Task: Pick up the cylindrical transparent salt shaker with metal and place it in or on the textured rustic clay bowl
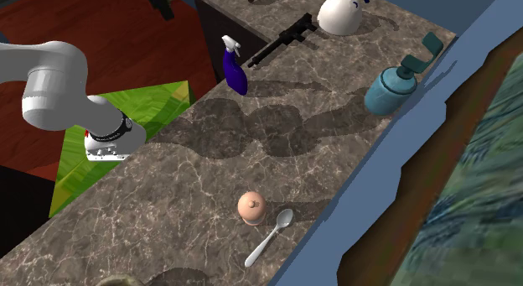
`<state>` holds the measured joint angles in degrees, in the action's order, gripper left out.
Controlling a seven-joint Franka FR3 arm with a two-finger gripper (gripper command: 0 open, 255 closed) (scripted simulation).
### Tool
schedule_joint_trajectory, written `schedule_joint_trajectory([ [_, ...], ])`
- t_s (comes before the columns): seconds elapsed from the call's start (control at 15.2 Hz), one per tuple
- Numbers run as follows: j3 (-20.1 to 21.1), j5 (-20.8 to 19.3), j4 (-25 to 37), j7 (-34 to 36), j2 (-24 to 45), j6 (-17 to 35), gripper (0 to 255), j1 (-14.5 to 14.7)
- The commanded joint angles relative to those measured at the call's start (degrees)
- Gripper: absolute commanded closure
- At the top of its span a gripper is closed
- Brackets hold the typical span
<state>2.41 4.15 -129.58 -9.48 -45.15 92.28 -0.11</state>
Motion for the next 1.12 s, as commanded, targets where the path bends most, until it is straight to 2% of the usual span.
schedule_joint_trajectory([
  [0.0, 0.0, 0.0, 0.0, 0.0, 0.0, 0.0, 0, 0.0],
  [0.53, -7.2, -5.1, -3.3, -7.3, 5.6, 7.7, 0, -3.4],
  [1.06, -14.3, -8.8, -2.7, -14.2, 14.7, 15.7, 0, -6.5],
])
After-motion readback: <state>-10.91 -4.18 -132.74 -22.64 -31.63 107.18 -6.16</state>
